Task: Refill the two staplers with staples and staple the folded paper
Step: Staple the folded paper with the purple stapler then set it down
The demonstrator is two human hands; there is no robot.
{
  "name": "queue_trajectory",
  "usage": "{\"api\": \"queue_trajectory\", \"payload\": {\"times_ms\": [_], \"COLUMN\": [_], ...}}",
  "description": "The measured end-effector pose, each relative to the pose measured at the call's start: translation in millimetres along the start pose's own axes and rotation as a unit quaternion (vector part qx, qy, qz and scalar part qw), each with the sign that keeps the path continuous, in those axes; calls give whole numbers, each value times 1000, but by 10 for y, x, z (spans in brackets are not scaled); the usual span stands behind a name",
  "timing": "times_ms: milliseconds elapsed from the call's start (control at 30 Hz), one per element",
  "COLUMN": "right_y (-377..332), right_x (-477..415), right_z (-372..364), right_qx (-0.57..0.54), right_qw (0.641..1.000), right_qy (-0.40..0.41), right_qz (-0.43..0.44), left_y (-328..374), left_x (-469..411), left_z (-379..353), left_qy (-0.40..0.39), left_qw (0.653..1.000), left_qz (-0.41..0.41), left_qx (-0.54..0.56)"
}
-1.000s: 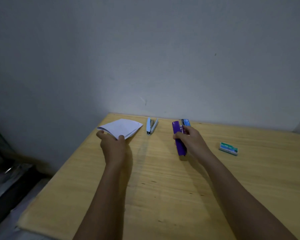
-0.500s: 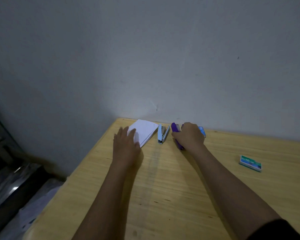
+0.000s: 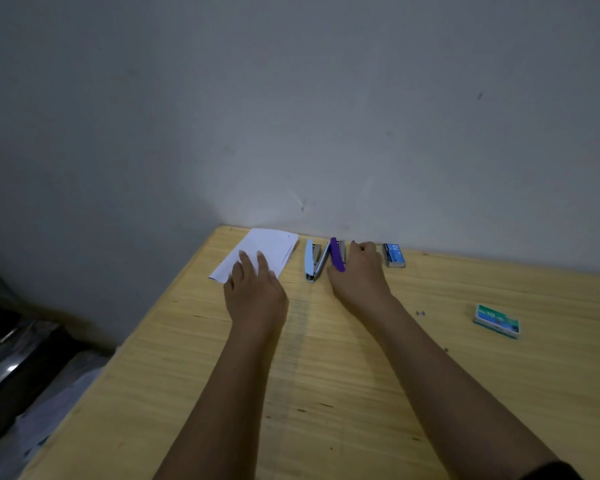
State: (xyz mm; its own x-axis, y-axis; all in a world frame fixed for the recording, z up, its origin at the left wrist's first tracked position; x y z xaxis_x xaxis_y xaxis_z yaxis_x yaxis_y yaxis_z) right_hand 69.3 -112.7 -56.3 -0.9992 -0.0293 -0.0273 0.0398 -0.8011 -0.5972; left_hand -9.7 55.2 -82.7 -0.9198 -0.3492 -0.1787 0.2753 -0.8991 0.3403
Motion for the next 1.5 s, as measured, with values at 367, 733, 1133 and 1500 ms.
{"api": "queue_trajectory", "payload": {"times_ms": [367,733,1133,1500], "right_y": [22,174,1441,1565], "right_x": [73,270,431,375], "right_z": [-79,341,1303,1217], "right_qx": [-40,-102,108,41], "right_qw": [999,992,978,994], "right_qy": [-11,9,86,59], "right_qz": [16,72,-155,-86], "left_y": [89,193,657,1318], "left_x": [-3,84,593,645], "left_z": [36,35,90,-199], "left_qy": [27,47,93,-9], "left_qw": [999,997,987,962], "left_qz": [23,-58,-132,-244], "left_qx": [-21,-10,5,119]}}
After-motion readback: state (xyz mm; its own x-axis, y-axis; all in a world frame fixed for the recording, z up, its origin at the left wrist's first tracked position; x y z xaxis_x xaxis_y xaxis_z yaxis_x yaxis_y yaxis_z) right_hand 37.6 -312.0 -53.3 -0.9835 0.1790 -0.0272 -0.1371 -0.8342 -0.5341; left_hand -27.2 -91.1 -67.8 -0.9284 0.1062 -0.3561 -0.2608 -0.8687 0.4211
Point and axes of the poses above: each hand's wrist, its own x-axis away from the middle knuckle, its own z-axis out of the back of the hand, y = z × x, the point moved 8 cm from there along -x, towards the middle knuckle, and after that the axes turned 12 degrees about -z, right-handed, at the moved point
